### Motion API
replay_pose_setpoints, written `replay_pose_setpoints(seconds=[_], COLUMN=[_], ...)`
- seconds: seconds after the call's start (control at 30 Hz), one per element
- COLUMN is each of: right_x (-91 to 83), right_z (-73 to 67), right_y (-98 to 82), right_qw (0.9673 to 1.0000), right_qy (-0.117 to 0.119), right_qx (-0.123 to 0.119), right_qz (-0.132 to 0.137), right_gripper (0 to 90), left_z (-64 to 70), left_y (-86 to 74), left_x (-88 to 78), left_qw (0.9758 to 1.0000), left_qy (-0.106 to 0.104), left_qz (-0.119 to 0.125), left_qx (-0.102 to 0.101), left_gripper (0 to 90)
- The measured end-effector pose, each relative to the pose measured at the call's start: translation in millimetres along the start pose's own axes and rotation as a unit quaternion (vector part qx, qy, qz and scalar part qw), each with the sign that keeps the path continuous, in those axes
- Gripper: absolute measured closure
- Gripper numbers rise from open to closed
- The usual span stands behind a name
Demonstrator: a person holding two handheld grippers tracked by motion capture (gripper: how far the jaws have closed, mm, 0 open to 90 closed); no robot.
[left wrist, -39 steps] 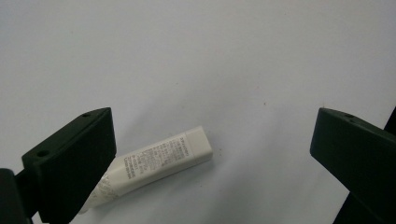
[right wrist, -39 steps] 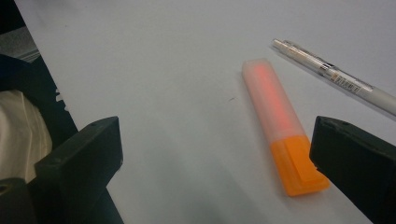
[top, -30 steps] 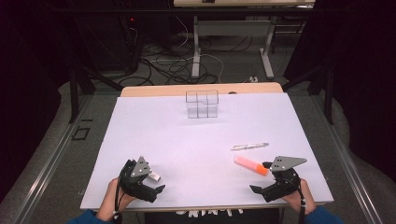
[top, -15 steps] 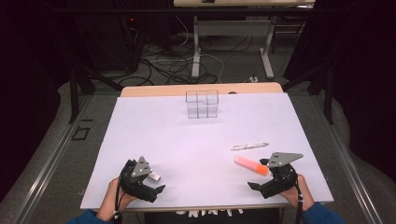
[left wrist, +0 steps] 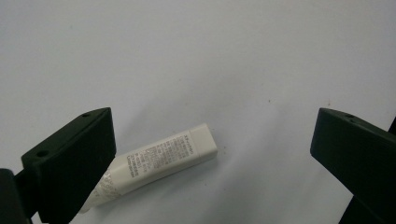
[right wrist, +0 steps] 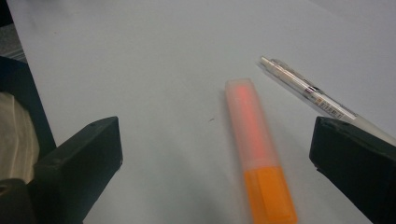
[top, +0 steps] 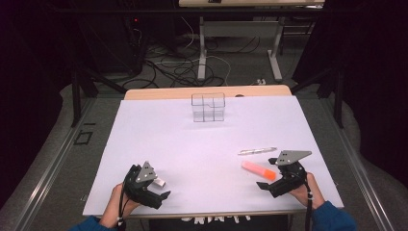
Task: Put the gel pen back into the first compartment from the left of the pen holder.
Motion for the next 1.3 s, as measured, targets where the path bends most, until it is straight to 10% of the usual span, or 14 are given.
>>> replay_pose_setpoints(seconds=[0.97, 1.3], right_x=[11.6, 29.1], right_z=[48.4, 48.8], right_y=[22.9, 32.9], right_qw=[0.9980, 0.9980], right_qy=[-0.009, -0.032], right_qx=[-0.035, -0.035], right_qz=[-0.053, -0.042], right_gripper=[15.7, 52.8], left_z=[-0.4, -0.7], left_y=[0.7, 0.8], left_x=[0.6, 0.6], left_qw=[0.9999, 0.9999], left_qy=[-0.012, -0.011], left_qz=[-0.007, -0.008], left_qx=[-0.002, -0.001], left_gripper=[0.2, 0.2])
Point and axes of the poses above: each handheld gripper's, and its own axes: x roughly forward along the jaws, y roughly out of its top, z roughly to its right, the point moved 1 cm from there along x, roughly forward along the jaws, and after that the axes turned 4 degrees about -x, right-handed, at the moved point
